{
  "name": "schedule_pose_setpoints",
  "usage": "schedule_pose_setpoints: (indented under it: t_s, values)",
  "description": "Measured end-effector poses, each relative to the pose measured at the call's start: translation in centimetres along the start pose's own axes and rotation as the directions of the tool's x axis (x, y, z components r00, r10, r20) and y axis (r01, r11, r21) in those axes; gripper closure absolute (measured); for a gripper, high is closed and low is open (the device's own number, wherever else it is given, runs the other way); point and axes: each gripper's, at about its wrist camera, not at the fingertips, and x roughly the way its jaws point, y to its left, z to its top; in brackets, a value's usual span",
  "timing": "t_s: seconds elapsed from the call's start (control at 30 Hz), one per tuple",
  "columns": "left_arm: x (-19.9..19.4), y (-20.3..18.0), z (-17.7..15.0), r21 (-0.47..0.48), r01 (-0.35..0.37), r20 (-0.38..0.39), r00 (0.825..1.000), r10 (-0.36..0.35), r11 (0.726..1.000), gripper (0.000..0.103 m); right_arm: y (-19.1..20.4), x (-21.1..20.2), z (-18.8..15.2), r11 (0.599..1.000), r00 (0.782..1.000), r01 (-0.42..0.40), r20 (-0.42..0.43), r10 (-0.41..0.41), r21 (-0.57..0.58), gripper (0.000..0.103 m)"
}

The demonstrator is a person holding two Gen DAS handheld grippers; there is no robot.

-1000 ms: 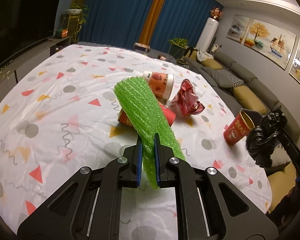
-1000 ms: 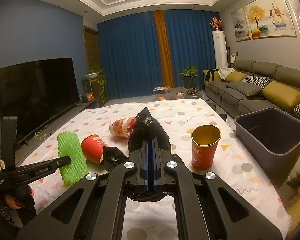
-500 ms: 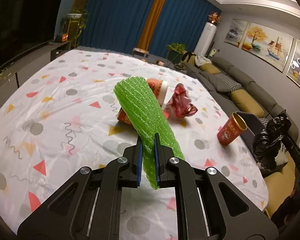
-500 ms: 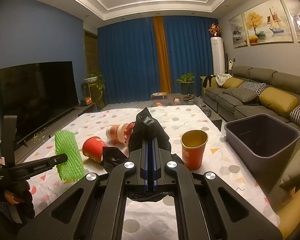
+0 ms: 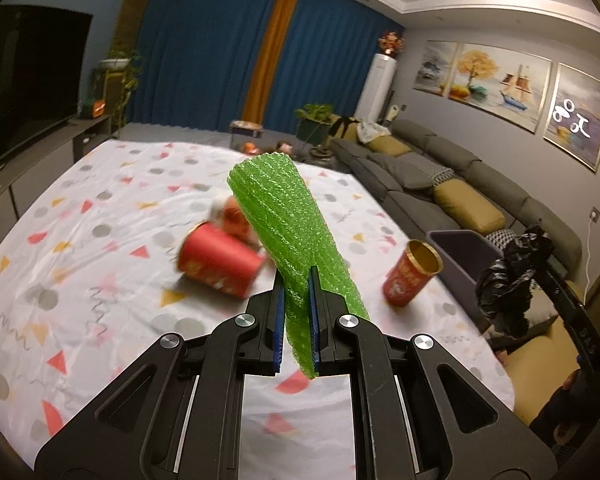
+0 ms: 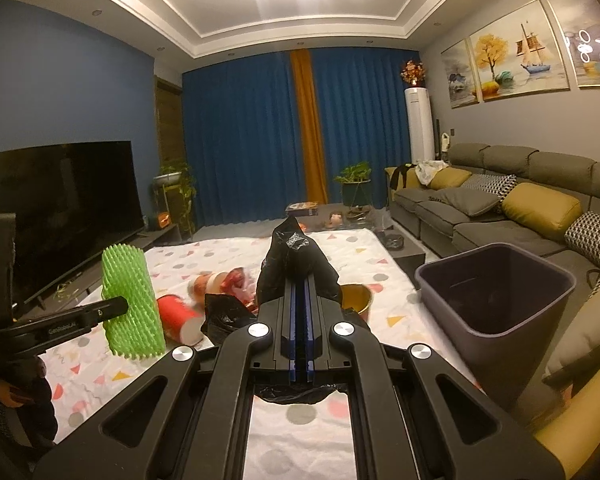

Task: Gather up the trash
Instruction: 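Carry the black bag and green net over the grey bin with both tools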

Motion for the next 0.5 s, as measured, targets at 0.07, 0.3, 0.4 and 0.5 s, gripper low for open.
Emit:
schedule_pose_setpoints:
  t_s: [0.07,0.3,0.4,0.5]
  values:
    - [0.3,-1.2,0.4,0.021,0.017,0.001,1.000,-0.017,1.000,0.094,-0.7,-0.1,0.3,1.000,1.000,0.014,0.008,-0.014,0.004,0.098]
    - [1.8,-6.2,1.4,0.094,0.082,0.004,0.997,-0.083,0.992,0.094,-3.2,-0.3,1.2,0.997,0.997,0.072,0.029,-0.072,0.018,0.098]
    - [2.6,-8.5,1.8,0.124,0.109,0.002,0.994,-0.110,0.986,0.094,-4.2,-0.4,1.6,0.995,0.994,0.097,0.041,-0.098,0.019,0.098]
    - [3.3,-10.8,2.3,0.151,0.138,0.005,0.990,-0.140,0.979,0.094,-5.5,-0.5,2.1,0.992,0.991,0.125,0.052,-0.126,0.027,0.098]
